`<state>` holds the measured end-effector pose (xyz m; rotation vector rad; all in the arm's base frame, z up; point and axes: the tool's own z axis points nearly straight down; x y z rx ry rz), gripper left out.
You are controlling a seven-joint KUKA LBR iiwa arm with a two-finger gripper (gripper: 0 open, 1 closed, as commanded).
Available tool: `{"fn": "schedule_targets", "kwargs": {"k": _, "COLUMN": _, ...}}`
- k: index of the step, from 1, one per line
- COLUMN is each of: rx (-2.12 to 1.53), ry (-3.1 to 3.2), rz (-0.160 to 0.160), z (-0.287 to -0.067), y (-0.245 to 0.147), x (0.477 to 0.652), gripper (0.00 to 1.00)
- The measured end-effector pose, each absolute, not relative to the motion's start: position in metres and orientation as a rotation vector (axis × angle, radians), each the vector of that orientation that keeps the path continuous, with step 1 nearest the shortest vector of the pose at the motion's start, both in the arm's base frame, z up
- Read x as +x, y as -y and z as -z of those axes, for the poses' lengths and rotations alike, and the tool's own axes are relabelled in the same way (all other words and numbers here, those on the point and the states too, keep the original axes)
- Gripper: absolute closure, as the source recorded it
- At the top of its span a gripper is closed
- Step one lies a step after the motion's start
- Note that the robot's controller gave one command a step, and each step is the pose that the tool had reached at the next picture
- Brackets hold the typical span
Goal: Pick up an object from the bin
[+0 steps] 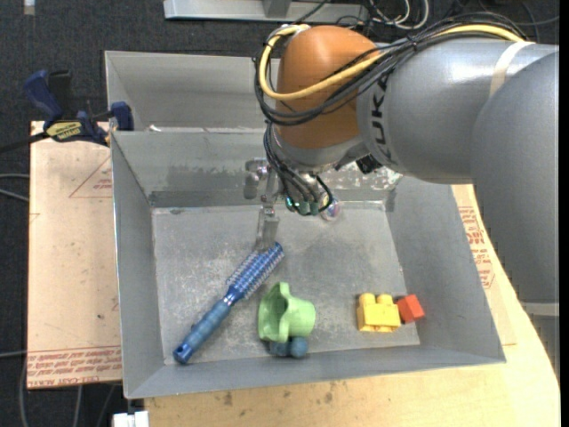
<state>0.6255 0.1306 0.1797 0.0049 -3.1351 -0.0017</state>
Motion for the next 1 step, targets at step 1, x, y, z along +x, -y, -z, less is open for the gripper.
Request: {"fn": "schedule_targets", "kwargs": {"k": 1, "rx": 0.0, "ry": 3.143, "rz": 0.003, "z": -0.1843, "y": -0.1298, "x": 0.6274, "gripper": 1.0}}
